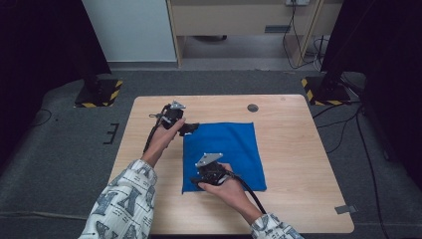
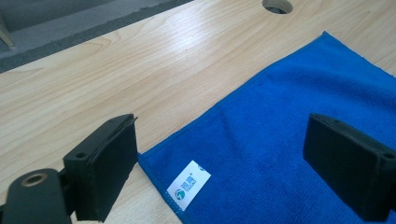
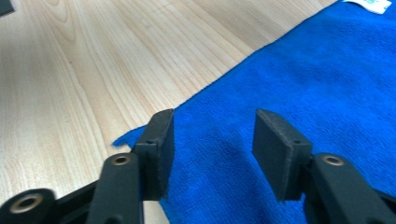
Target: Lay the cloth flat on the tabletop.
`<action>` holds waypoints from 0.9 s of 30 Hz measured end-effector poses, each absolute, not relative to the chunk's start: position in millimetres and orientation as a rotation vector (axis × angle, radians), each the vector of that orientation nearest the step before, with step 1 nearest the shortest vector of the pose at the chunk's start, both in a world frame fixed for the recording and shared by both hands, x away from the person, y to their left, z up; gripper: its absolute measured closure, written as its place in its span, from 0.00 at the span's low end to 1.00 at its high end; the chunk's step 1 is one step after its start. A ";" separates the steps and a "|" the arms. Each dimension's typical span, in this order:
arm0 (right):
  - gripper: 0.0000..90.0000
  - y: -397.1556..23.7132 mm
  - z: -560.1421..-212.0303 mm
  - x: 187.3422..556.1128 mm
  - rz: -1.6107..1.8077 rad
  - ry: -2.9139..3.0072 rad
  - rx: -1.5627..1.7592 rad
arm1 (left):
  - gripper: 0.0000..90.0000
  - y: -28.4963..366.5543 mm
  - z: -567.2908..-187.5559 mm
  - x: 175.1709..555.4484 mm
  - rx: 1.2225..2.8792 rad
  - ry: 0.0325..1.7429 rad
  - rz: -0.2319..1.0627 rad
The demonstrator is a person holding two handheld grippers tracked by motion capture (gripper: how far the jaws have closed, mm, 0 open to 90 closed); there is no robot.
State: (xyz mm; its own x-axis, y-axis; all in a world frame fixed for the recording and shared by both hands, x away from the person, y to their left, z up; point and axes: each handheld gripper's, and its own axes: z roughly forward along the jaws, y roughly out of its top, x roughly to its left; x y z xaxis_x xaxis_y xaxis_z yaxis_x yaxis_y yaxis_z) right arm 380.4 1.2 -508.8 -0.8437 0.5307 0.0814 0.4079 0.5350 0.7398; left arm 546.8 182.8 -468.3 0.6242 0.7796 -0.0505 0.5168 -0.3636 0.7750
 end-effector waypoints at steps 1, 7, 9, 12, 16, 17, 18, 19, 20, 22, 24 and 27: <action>0.57 2.0 -508.6 379.7 1.198 2.614 0.800 | 0.11 181.8 -467.6 546.1 2.053 1.011 0.424; 0.66 6.7 -508.2 369.9 1.209 2.615 0.768 | 0.11 175.5 -460.3 538.9 2.079 0.979 0.438; 0.68 7.9 -508.1 365.5 1.218 2.617 0.752 | 0.11 173.9 -459.5 537.8 2.088 0.975 0.440; 0.69 9.5 -508.9 362.2 1.212 2.621 0.737 | 0.11 172.9 -463.5 539.4 2.108 0.973 0.428; 0.70 9.8 -509.7 362.2 1.217 2.629 0.751 | 0.11 173.8 -470.8 543.1 2.114 0.984 0.393; 0.69 9.7 -510.2 362.3 1.218 2.630 0.749 | 0.11 174.7 -472.3 544.3 2.111 0.995 0.402; 0.67 9.4 -510.6 362.2 1.215 2.631 0.748 | 0.11 175.9 -473.3 545.4 2.112 1.002 0.405; 0.66 9.1 -511.0 361.7 1.217 2.628 0.757 | 0.11 176.8 -474.1 546.0 2.107 1.012 0.408; 0.65 8.6 -511.2 361.1 1.220 2.626 0.768 | 0.11 177.8 -474.2 546.4 2.105 1.017 0.411; 0.64 7.8 -511.0 359.8 1.221 2.627 0.766 | 0.11 179.4 -473.3 546.3 2.099 1.021 0.415; 0.62 7.4 -510.1 358.2 1.227 2.623 0.764 | 0.11 181.1 -471.7 545.9 2.099 1.022 0.420; 0.60 8.3 -509.9 356.9 1.226 2.625 0.747 | 0.11 183.1 -470.4 545.7 2.089 1.024 0.421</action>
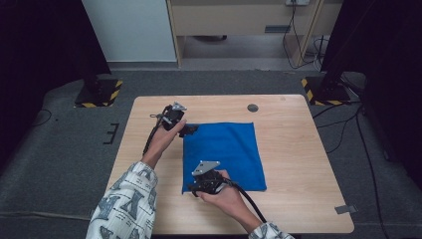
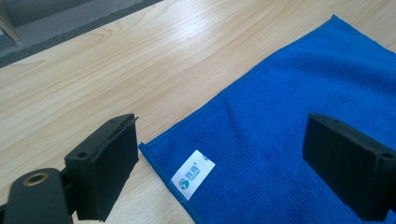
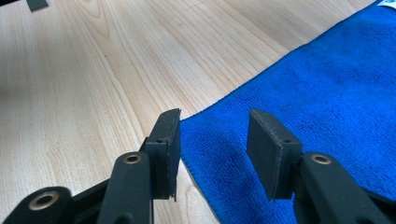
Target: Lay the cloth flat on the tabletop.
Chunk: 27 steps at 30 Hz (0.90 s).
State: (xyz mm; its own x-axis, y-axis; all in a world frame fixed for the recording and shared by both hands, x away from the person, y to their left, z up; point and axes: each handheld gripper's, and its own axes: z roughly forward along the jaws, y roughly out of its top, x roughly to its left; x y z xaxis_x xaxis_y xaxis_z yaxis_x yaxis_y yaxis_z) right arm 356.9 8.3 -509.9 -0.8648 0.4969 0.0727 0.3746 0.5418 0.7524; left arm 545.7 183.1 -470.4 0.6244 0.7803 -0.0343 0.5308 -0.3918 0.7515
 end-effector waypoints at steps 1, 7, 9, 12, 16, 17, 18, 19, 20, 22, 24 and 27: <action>0.60 8.8 -510.5 356.5 1.229 2.621 0.749 | 0.11 183.8 -470.7 546.1 2.091 1.029 0.423; 0.60 16.7 -516.6 350.8 1.233 2.639 0.742 | 0.11 183.8 -470.8 545.0 2.099 1.020 0.423; 0.58 20.5 -519.5 350.4 1.228 2.637 0.739 | 0.11 184.6 -470.2 545.3 2.087 1.022 0.419; 0.54 26.3 -523.8 351.0 1.216 2.642 0.752 | 0.11 186.0 -470.4 546.0 2.075 1.023 0.410; 0.47 31.8 -527.4 351.5 1.191 2.641 0.758 | 0.11 188.2 -470.5 546.5 2.067 1.024 0.398; 0.47 33.1 -527.8 351.5 1.191 2.639 0.762 | 0.11 189.1 -470.5 546.8 2.065 1.028 0.402; 0.47 34.2 -528.3 351.3 1.187 2.640 0.760 | 0.12 189.2 -470.9 546.9 2.059 1.027 0.387; 0.47 35.5 -529.3 351.3 1.179 2.637 0.766 | 0.11 189.7 -471.2 547.1 2.055 1.028 0.380; 0.48 36.5 -530.4 351.3 1.164 2.635 0.771 | 0.12 189.7 -471.3 547.1 2.053 1.030 0.374; 0.51 37.5 -530.4 351.1 1.156 2.624 0.773 | 0.12 190.0 -471.4 547.2 2.053 1.029 0.374; 0.58 37.1 -529.4 352.1 1.135 2.620 0.779 | 0.12 191.5 -470.9 548.1 2.056 1.032 0.409; 0.69 37.4 -527.1 355.1 1.094 2.613 0.797 | 0.13 192.8 -471.7 549.3 2.045 1.041 0.412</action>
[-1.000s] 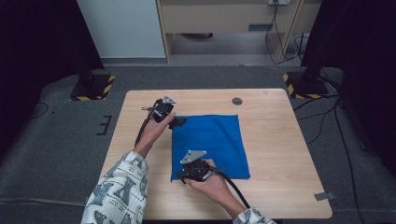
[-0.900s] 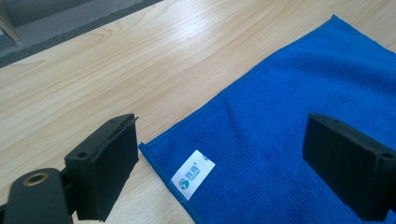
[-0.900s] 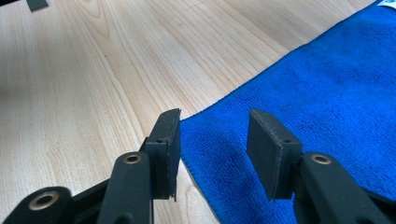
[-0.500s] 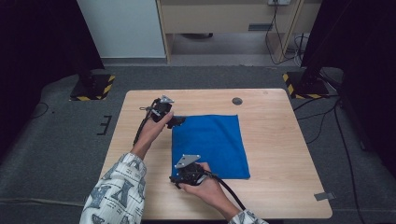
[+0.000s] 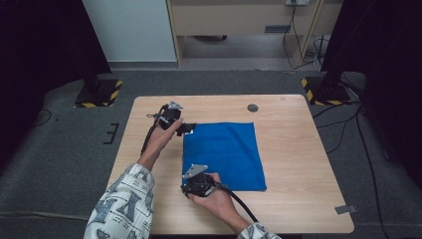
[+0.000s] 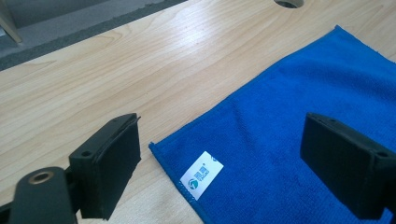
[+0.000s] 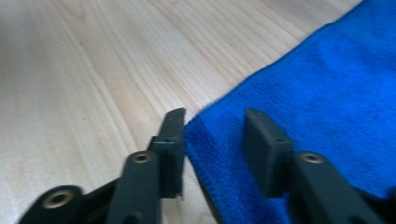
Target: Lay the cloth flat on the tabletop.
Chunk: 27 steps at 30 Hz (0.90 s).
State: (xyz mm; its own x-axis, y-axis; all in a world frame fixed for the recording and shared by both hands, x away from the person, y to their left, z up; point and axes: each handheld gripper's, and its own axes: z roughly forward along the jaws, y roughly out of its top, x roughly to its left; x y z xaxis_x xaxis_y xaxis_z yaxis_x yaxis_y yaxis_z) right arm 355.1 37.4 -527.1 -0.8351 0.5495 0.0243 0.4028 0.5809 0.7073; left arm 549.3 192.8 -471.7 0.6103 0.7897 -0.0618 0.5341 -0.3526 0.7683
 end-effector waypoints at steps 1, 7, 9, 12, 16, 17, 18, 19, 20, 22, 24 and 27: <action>0.72 38.6 -526.4 355.6 1.084 2.617 0.797 | 0.13 192.7 -472.4 549.4 2.043 1.042 0.396; 0.91 45.0 -524.1 355.1 1.066 2.641 0.789 | 0.14 194.8 -473.6 550.3 2.042 1.045 0.396; 0.95 44.0 -524.3 356.6 1.093 2.648 0.791 | 0.14 196.1 -474.9 551.5 2.033 1.046 0.389; 0.97 42.2 -522.8 354.8 1.153 2.642 0.833 | 0.15 200.4 -480.0 555.0 2.034 1.056 0.392; 0.98 43.5 -520.5 351.7 1.197 2.647 0.844 | 0.20 205.0 -490.6 559.3 2.072 1.075 0.387; 0.98 44.0 -520.1 351.2 1.200 2.648 0.841 | 0.21 206.3 -493.4 560.6 2.081 1.079 0.386; 0.98 44.2 -519.9 350.9 1.201 2.653 0.843 | 0.22 207.6 -495.9 561.9 2.087 1.082 0.387; 0.98 44.2 -520.0 350.7 1.203 2.654 0.844 | 0.25 209.1 -497.9 563.2 2.087 1.086 0.400; 0.98 44.0 -520.2 350.9 1.202 2.654 0.842 | 0.28 211.0 -499.8 564.7 2.083 1.094 0.410; 0.97 42.6 -520.8 352.0 1.210 2.655 0.851 | 0.34 214.5 -503.5 568.0 2.075 1.110 0.415; 0.97 41.7 -521.8 353.0 1.216 2.659 0.856 | 0.39 217.0 -506.6 570.1 2.080 1.125 0.431; 0.97 41.8 -523.0 352.9 1.211 2.664 0.860 | 0.44 219.7 -512.2 572.5 2.099 1.138 0.428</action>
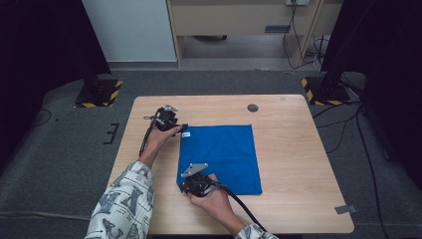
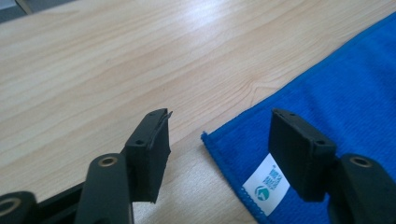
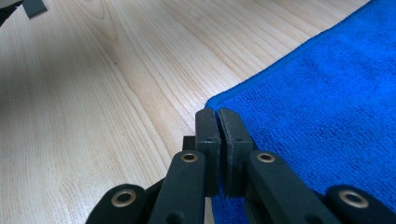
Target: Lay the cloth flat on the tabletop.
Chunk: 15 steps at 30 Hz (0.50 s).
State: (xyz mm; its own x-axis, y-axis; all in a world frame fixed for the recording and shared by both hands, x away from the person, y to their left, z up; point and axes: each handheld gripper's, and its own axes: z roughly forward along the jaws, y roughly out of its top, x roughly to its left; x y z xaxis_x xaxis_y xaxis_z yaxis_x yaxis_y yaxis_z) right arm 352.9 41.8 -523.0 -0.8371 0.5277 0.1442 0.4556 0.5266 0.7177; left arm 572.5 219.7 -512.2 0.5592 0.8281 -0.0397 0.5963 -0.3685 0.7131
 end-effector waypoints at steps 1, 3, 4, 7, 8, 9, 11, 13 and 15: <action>0.97 42.0 -523.4 352.9 1.209 2.666 0.858 | 0.44 220.5 -513.9 573.2 2.104 1.142 0.429; 0.97 42.3 -523.4 352.9 1.212 2.666 0.853 | 0.45 220.7 -517.0 574.5 2.110 1.139 0.422; 0.97 42.4 -523.4 353.0 1.213 2.664 0.853 | 0.45 220.5 -518.3 575.1 2.116 1.139 0.430; 0.97 42.5 -524.2 352.7 1.221 2.658 0.862 | 0.44 221.3 -524.1 578.6 2.099 1.161 0.440; 0.97 42.5 -524.2 352.2 1.219 2.659 0.865 | 0.44 221.7 -526.3 579.6 2.092 1.170 0.431; 0.97 42.5 -524.3 351.7 1.220 2.659 0.863 | 0.44 221.8 -528.5 580.4 2.085 1.174 0.417; 0.97 41.8 -524.2 351.5 1.224 2.657 0.860 | 0.43 220.0 -530.5 580.3 2.082 1.161 0.411; 0.97 41.3 -523.9 351.7 1.232 2.652 0.864 | 0.44 216.3 -530.3 579.1 2.106 1.126 0.412; 0.97 41.2 -523.4 351.7 1.237 2.652 0.860 | 0.50 212.1 -529.3 576.5 2.146 1.095 0.433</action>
State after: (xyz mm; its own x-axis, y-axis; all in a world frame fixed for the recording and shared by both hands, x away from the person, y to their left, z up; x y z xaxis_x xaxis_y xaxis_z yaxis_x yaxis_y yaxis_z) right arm 351.7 41.2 -523.4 -0.8372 0.5264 0.1484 0.4519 0.5130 0.7298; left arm 576.5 212.1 -529.3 0.5905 0.8069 -0.0118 0.5807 -0.4147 0.7005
